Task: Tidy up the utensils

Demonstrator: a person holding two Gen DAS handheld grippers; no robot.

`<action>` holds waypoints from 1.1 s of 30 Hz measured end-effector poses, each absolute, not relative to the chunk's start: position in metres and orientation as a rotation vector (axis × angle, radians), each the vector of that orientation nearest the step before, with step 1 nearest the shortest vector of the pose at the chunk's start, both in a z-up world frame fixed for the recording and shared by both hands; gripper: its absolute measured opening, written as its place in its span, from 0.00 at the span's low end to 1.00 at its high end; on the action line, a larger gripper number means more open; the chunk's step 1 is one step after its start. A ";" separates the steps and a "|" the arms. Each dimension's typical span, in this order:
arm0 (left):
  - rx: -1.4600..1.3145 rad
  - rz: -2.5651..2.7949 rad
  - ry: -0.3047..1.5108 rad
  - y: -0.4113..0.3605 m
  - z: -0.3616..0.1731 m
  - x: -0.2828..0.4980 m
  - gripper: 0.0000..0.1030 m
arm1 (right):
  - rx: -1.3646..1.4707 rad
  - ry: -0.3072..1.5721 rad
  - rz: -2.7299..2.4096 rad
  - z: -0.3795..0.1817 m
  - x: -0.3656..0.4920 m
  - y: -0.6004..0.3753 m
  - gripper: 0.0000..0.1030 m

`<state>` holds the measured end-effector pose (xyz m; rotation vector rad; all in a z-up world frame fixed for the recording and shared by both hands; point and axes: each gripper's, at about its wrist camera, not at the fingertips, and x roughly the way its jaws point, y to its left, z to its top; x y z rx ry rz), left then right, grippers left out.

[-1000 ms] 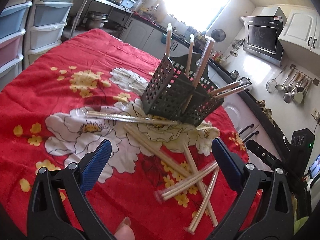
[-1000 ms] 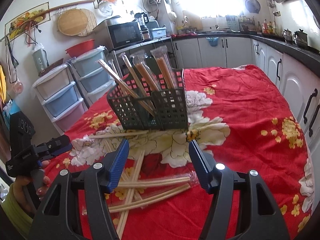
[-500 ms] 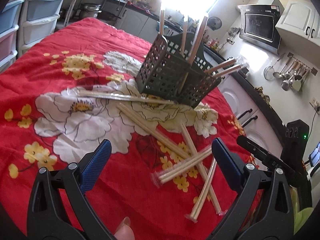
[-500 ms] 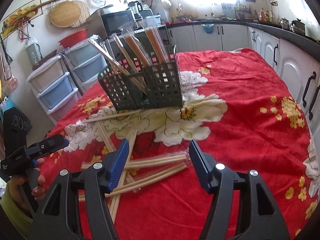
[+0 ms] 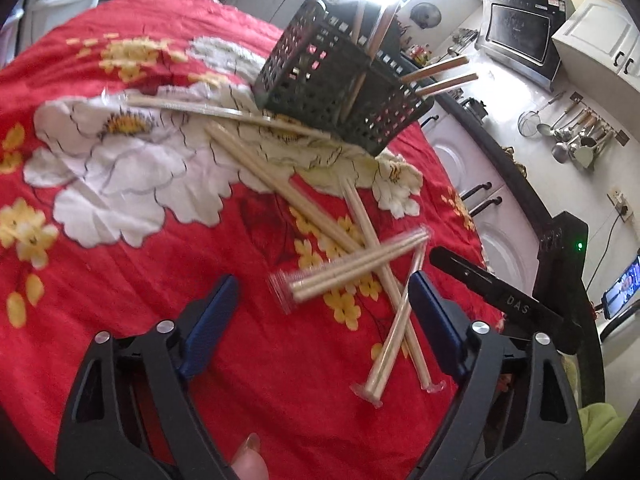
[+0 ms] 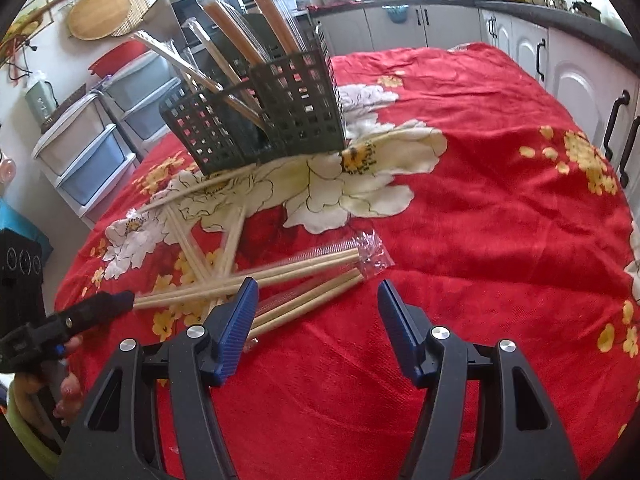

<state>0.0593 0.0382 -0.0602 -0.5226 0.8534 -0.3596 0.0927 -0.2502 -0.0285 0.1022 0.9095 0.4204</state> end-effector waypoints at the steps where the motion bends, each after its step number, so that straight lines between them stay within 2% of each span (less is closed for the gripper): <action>1: -0.526 -0.358 0.857 0.037 -0.061 0.059 0.74 | 0.107 0.920 0.420 -0.030 0.094 -0.249 0.58; 4: -0.537 -0.360 0.867 0.036 -0.062 0.061 0.68 | 0.114 0.944 0.419 -0.036 0.096 -0.247 0.57; 11: -0.545 -0.353 0.877 0.030 -0.066 0.066 0.59 | 0.153 0.968 0.409 -0.043 0.101 -0.244 0.48; 14: -0.554 -0.336 0.877 0.031 -0.067 0.068 0.45 | 0.178 0.975 0.401 -0.044 0.104 -0.246 0.44; 16: -0.566 -0.324 0.883 0.033 -0.069 0.069 0.30 | 0.195 0.980 0.397 -0.046 0.106 -0.247 0.41; 18: -0.562 -0.313 0.889 0.034 -0.071 0.070 0.24 | 0.203 0.982 0.391 -0.046 0.108 -0.247 0.38; 23: -0.570 -0.325 0.888 0.034 -0.072 0.069 0.18 | 0.231 0.986 0.377 -0.048 0.110 -0.250 0.29; 28: -0.586 -0.380 0.879 0.030 -0.069 0.066 0.12 | 0.332 1.002 0.380 -0.052 0.116 -0.263 0.15; 33: -0.597 -0.424 0.854 0.029 -0.060 0.064 0.08 | 0.456 1.011 0.413 -0.053 0.121 -0.277 0.11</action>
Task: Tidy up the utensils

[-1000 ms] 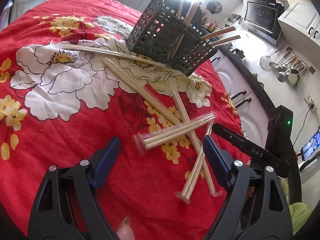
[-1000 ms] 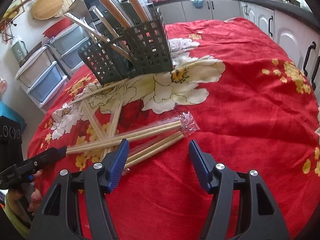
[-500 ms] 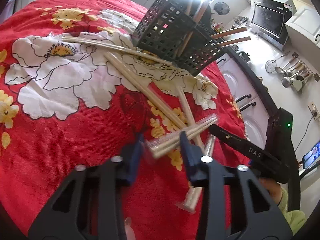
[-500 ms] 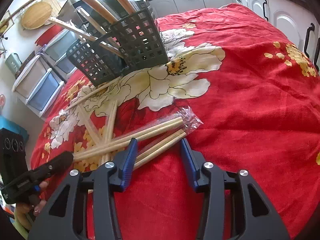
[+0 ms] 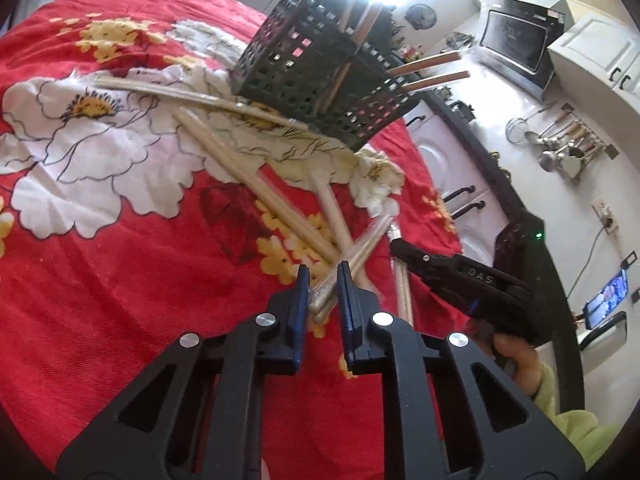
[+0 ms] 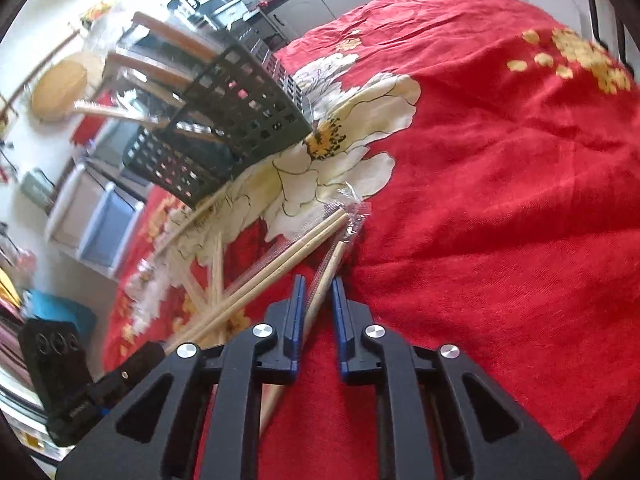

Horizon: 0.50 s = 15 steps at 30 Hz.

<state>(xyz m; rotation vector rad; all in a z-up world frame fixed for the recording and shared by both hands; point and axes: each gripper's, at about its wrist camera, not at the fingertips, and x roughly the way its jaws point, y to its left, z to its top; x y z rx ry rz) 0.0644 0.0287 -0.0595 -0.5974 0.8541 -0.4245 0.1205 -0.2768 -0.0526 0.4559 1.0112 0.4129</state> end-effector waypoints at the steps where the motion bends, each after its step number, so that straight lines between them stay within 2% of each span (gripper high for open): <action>1: -0.598 -0.428 0.846 0.030 -0.056 0.064 0.07 | 0.462 1.009 0.414 -0.052 0.120 -0.278 0.11; 15: -0.589 -0.468 0.710 0.041 -0.003 0.070 0.03 | 0.421 0.844 0.489 0.001 0.115 -0.276 0.08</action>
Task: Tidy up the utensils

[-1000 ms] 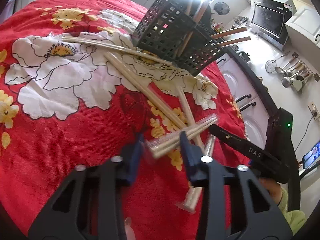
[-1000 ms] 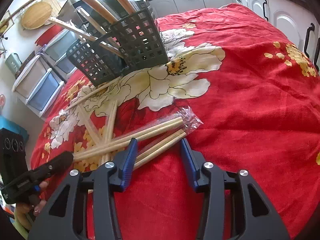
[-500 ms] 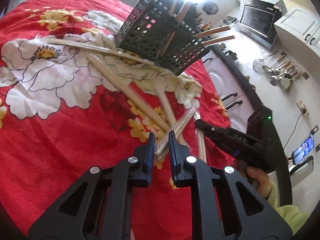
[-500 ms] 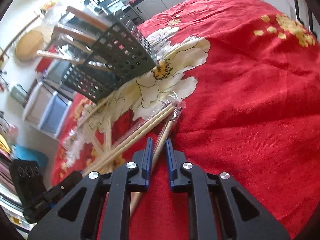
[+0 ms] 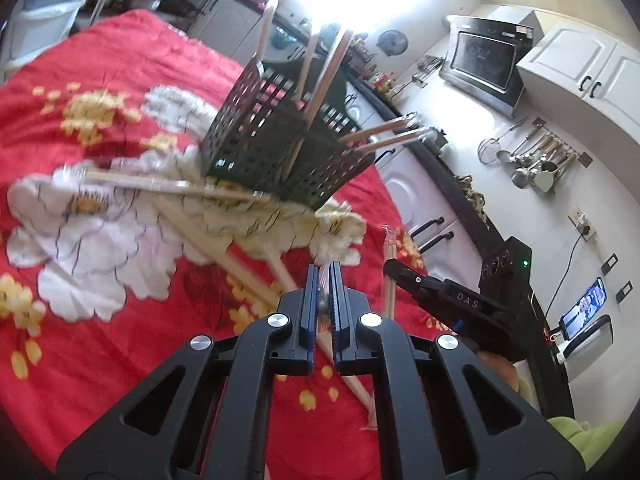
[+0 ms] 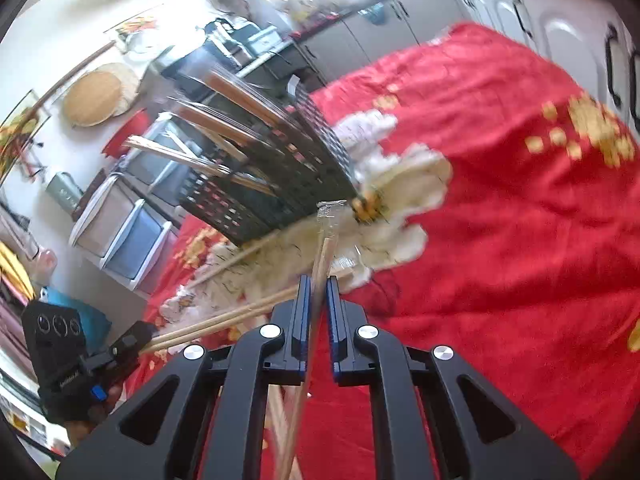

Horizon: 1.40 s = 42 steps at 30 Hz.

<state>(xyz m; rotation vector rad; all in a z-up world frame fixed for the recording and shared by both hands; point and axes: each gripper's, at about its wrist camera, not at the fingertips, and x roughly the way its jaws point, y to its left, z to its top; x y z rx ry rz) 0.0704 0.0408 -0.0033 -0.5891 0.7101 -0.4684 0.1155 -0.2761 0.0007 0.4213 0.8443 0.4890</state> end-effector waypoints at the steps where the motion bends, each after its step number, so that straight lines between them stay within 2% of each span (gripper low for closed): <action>1: -0.587 -0.473 0.703 0.041 0.000 0.071 0.03 | 0.410 0.829 0.497 0.006 0.115 -0.274 0.07; 25: -0.541 -0.516 0.531 0.039 0.064 0.079 0.03 | 0.269 0.562 0.588 0.088 0.100 -0.249 0.06; 42: -0.582 -0.432 0.338 0.089 0.116 0.067 0.03 | 0.265 0.424 0.643 0.140 0.101 -0.237 0.05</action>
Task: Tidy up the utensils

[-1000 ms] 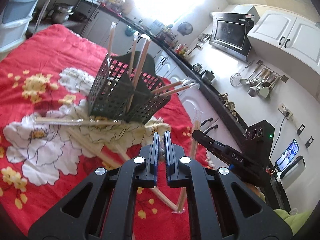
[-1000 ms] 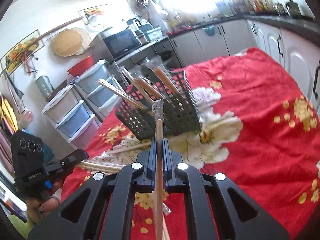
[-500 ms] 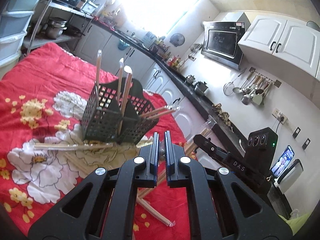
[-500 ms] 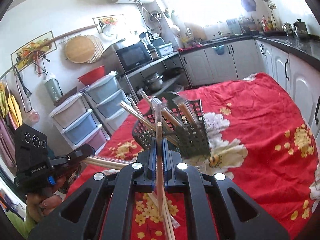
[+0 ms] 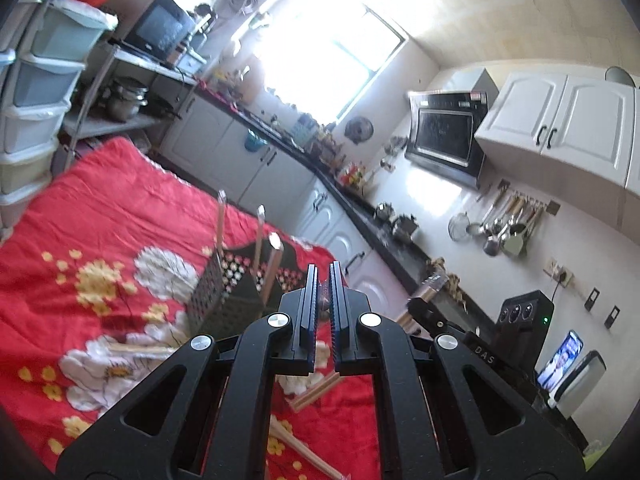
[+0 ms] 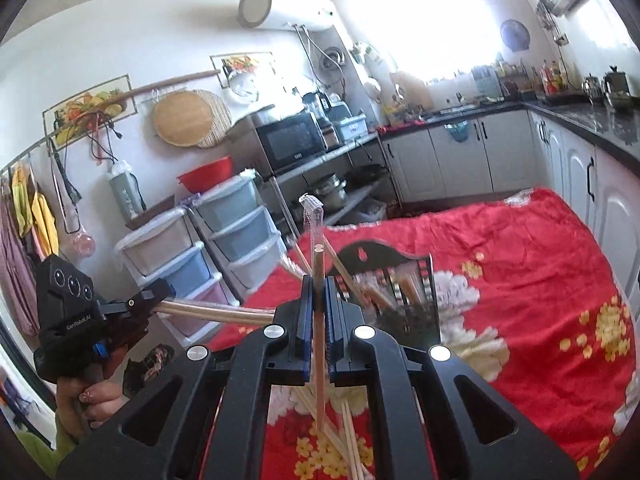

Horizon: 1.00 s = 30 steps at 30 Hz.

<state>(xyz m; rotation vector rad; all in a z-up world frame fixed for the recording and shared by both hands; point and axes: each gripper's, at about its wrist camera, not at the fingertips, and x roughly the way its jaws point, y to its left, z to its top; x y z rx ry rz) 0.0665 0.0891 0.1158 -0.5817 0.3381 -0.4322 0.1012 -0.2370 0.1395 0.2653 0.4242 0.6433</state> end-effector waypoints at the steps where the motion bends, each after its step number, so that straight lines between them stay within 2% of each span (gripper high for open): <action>1: -0.581 -0.428 0.328 0.092 0.119 0.065 0.03 | 0.265 0.412 0.643 0.143 0.102 -0.237 0.05; 9: -0.572 -0.397 0.219 0.106 0.156 0.064 0.03 | 0.257 0.268 0.618 0.185 0.112 -0.236 0.05; 17: -0.604 -0.367 0.175 0.113 0.170 0.074 0.03 | 0.264 0.177 0.579 0.207 0.128 -0.239 0.05; 30: -0.586 -0.269 0.165 0.120 0.170 0.093 0.03 | 0.279 0.140 0.489 0.203 0.156 -0.246 0.05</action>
